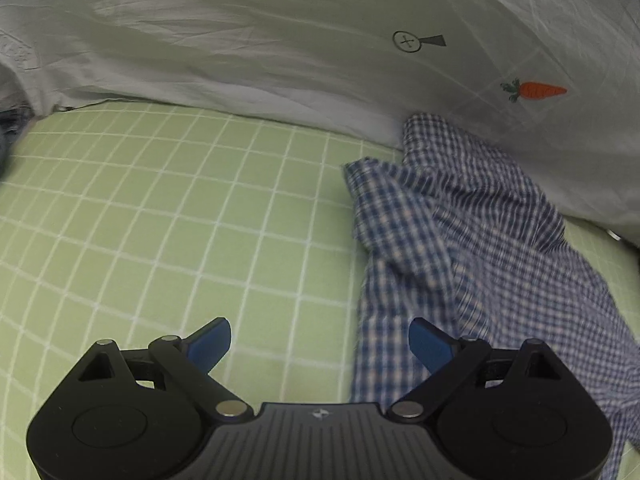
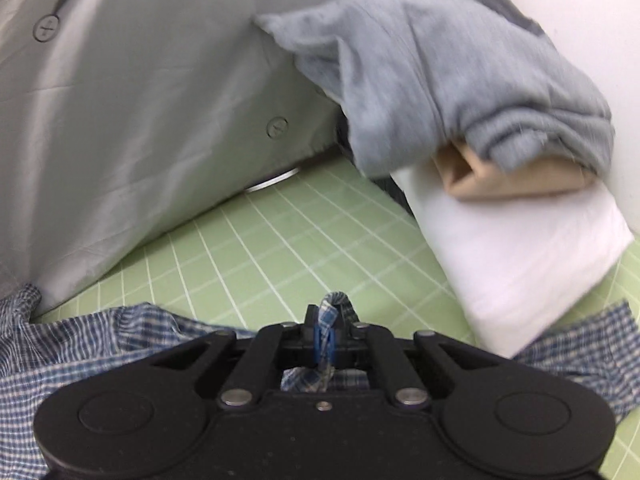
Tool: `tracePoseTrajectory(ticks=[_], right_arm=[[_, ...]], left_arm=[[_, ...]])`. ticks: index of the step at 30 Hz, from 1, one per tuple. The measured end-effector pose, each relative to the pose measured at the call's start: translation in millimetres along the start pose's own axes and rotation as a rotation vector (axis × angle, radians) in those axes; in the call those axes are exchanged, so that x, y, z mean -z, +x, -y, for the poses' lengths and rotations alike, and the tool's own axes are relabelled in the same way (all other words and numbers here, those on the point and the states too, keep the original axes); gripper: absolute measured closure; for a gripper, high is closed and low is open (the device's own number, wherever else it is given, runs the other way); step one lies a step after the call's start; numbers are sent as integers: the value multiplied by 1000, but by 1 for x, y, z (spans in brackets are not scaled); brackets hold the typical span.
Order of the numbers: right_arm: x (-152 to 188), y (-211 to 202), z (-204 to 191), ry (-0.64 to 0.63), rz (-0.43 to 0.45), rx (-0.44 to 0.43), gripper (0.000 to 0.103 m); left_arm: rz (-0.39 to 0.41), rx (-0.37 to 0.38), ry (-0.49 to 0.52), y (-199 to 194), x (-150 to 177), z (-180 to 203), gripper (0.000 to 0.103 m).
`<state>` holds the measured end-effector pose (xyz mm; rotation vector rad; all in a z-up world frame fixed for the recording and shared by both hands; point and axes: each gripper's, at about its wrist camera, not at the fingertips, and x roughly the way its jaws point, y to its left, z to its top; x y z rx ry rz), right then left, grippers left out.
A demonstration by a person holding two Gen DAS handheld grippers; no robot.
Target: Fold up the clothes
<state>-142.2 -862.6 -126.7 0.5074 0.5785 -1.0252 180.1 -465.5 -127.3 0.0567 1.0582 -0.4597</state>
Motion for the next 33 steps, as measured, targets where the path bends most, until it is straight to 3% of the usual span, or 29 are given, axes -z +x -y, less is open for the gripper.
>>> tracePoseTrajectory(ticks=[5,7,9,10,13,14,18,22,24,26,27,28,29,30,33], right_arm=[[3,4,6,-5,-15,6,95],[2,8,10,10,-21,3,94],[1,11,13,27,-22,-4,94],[0,12,14,34,-21,-8,94],[-4,12,19,52,-14,-18,96],[-6,11,22,80,-10,-28,97],[-18,2,29,186,63,-76,100],[-26,-1,30,186,84,-70,103],[-21,10,28,142,14,-69,103],[-14,16,26,115,-49,-89,99],[-10,17,24,103,-67,-85,83],[-6,17,22,92,-74,-61,46],[-1,18,20,81,-81,-36,25],[3,19,18,72,-88,-14,5],[11,24,19,76,-123,-18,6]], left_arm=[[10,67,0,27,-28,10,9],[11,94,-16,38,-39,12,15],[7,121,-49,50,-51,12,29],[4,143,-79,57,-56,12,43],[-13,180,-144,75,-69,10,101],[9,185,-132,74,-74,13,102],[84,178,-58,68,-91,27,102],[27,94,-86,84,-84,25,100],[-12,72,-111,89,-78,21,92],[-1,45,-111,81,-74,22,56],[12,38,-90,76,-70,23,46],[25,30,-69,71,-67,24,26],[45,24,-50,63,-62,20,17],[59,15,-38,56,-60,19,15],[51,-13,-43,47,-53,10,14]])
